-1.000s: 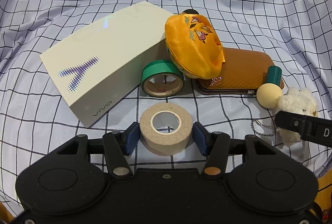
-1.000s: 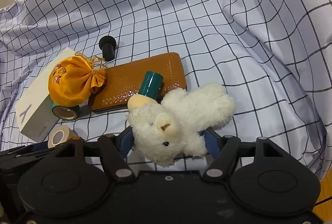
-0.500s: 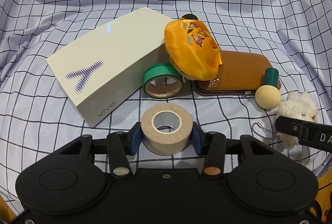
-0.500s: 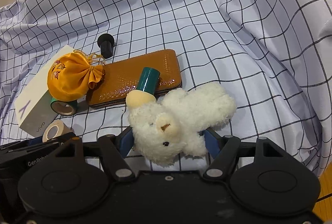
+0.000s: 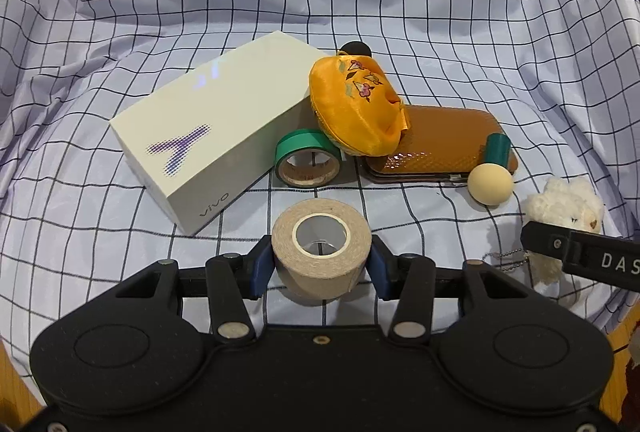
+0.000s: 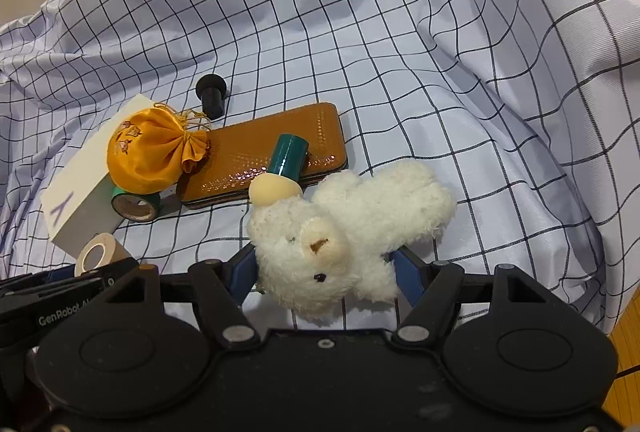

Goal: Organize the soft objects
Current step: 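Lift and carry the tape roll and plush lamb with both tools toward the basket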

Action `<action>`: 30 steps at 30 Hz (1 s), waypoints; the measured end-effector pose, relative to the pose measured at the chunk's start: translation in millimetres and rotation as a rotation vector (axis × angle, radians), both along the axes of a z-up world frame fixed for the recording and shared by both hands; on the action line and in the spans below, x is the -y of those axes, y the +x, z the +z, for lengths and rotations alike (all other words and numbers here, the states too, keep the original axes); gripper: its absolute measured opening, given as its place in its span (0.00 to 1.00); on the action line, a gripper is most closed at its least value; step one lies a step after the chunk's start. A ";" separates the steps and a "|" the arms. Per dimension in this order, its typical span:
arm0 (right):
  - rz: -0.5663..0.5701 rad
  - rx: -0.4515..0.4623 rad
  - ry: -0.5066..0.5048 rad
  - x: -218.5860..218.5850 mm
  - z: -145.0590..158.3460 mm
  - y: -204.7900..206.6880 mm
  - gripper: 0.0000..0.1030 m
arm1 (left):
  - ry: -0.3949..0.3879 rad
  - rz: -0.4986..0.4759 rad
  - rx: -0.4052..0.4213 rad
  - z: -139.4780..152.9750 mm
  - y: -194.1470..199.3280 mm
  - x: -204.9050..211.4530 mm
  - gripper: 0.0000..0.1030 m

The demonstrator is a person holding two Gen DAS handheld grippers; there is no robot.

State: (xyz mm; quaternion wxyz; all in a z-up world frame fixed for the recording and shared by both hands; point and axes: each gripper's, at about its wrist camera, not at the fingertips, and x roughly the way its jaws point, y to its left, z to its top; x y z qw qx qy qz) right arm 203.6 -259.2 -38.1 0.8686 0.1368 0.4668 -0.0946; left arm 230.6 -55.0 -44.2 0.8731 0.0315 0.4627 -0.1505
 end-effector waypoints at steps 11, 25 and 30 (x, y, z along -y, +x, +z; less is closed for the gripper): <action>0.039 0.053 0.007 -7.0 23.5 -28.2 0.68 | -0.006 -0.021 0.018 22.1 -33.7 -6.9 0.46; 0.111 0.111 0.014 -18.5 49.4 -82.2 0.68 | -0.018 -0.037 0.051 42.4 -88.9 -17.9 0.46; 0.160 0.132 0.022 -27.9 57.6 -102.8 0.68 | -0.032 -0.022 0.062 47.8 -107.0 -25.8 0.46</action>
